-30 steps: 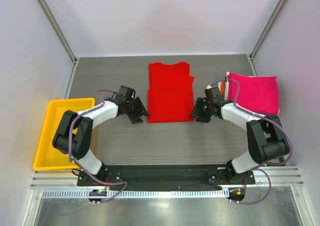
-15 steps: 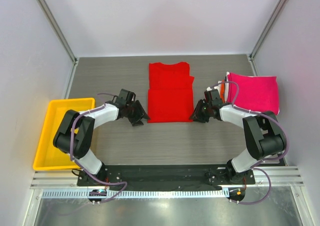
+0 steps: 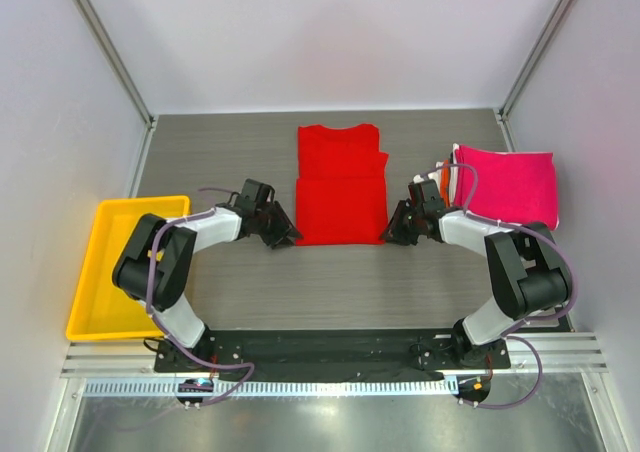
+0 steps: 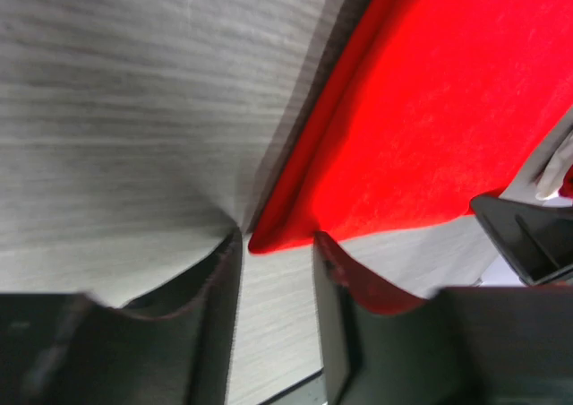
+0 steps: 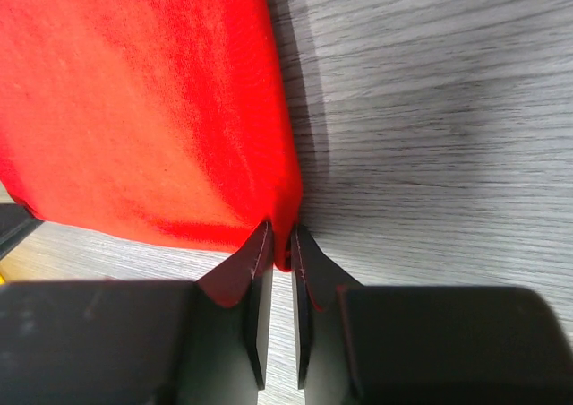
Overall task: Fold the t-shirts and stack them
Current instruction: Fold the tshirt
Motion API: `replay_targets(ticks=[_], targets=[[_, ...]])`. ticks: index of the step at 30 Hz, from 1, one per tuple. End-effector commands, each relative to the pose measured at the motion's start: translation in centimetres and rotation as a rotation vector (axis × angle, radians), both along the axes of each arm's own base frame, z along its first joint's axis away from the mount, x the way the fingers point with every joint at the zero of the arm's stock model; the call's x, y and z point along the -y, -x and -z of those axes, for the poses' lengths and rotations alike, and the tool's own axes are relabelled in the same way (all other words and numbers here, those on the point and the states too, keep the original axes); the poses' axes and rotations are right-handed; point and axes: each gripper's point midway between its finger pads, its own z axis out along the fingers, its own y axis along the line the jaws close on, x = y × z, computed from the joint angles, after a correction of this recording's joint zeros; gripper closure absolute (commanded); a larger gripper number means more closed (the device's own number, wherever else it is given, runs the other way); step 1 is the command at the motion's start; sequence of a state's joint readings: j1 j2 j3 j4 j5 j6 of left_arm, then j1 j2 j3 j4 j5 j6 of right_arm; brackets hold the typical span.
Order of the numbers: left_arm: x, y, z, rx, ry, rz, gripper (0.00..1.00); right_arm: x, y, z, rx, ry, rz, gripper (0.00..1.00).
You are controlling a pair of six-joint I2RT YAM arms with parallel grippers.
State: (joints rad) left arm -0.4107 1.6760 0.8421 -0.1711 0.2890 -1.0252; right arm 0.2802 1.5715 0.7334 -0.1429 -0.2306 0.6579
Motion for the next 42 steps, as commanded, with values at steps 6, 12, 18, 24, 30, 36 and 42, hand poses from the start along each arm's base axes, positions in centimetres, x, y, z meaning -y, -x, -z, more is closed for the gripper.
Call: replay_targets(ticks=[6, 12, 18, 24, 30, 36, 42], targets=[[-0.2, -0.4, 2.3, 0.003, -0.031, -0.05, 0.86, 0.4, 0.4, -0.2, 0.004, 0.012, 0.01, 0.89], [-0.4, 0.7, 0.7, 0.028, -0.022, -0.029, 1.0, 0.5, 0.7, -1.7, 0.021, 0.007, 0.008, 0.99], [-0.4, 3.8, -0.2, 0.03, 0.008, 0.004, 1.0, 0.6, 3.5, -3.2, 0.022, -0.015, -0.01, 0.99], [-0.2, 7.3, -1.8, 0.041, 0.031, 0.045, 1.0, 0.8, 6.8, -4.5, 0.024, -0.021, -0.03, 0.99], [0.2, 9.8, -4.2, 0.066, 0.058, 0.07, 1.0, 1.2, 8.7, -7.0, 0.069, -0.043, -0.026, 0.99], [1.0, 10.6, -8.2, 0.114, 0.16, 0.078, 1.0, 1.7, 8.8, -10.9, 0.142, -0.036, -0.025, 0.99], [2.1, 12.7, -10.7, 0.139, 0.204, 0.104, 1.0, 2.3, 9.6, -13.5, 0.201, -0.032, -0.025, 0.99]])
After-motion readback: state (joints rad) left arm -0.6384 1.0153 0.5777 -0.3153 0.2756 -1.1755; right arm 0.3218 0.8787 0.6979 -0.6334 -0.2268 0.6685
